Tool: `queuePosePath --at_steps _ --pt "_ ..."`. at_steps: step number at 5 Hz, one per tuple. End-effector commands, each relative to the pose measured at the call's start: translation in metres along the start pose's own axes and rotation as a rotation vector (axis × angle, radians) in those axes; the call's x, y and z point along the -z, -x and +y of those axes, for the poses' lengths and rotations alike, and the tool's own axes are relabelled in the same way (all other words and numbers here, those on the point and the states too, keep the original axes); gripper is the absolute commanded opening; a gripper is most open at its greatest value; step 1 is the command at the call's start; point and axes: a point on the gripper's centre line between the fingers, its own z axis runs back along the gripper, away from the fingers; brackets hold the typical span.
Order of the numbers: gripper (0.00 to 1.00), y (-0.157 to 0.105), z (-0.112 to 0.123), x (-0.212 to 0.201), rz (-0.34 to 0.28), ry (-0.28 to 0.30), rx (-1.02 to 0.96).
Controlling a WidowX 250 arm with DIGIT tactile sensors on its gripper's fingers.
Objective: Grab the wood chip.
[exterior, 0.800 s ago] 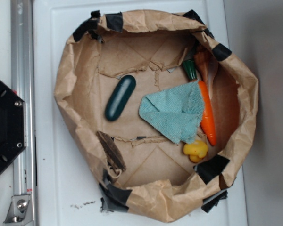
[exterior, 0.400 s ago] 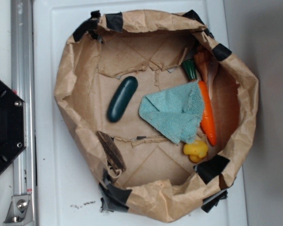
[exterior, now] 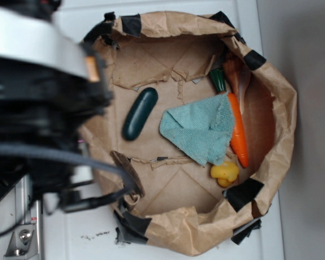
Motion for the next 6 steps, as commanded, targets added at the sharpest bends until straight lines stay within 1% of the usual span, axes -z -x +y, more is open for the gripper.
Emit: queuePosePath --at_steps 1,2,3,4,5,6 --pt "1.00 -0.025 0.003 0.049 0.043 0.014 0.042" --pt "1.00 -0.044 0.009 0.070 0.073 0.065 0.082" --pt "1.00 -0.070 0.000 0.091 0.128 0.161 0.118" --pt "1.00 -0.082 -0.015 0.110 0.209 0.177 0.126" --pt "1.00 -0.082 -0.039 0.129 0.292 0.221 0.168" --pt "1.00 -0.057 -0.054 0.132 0.325 0.209 0.232"
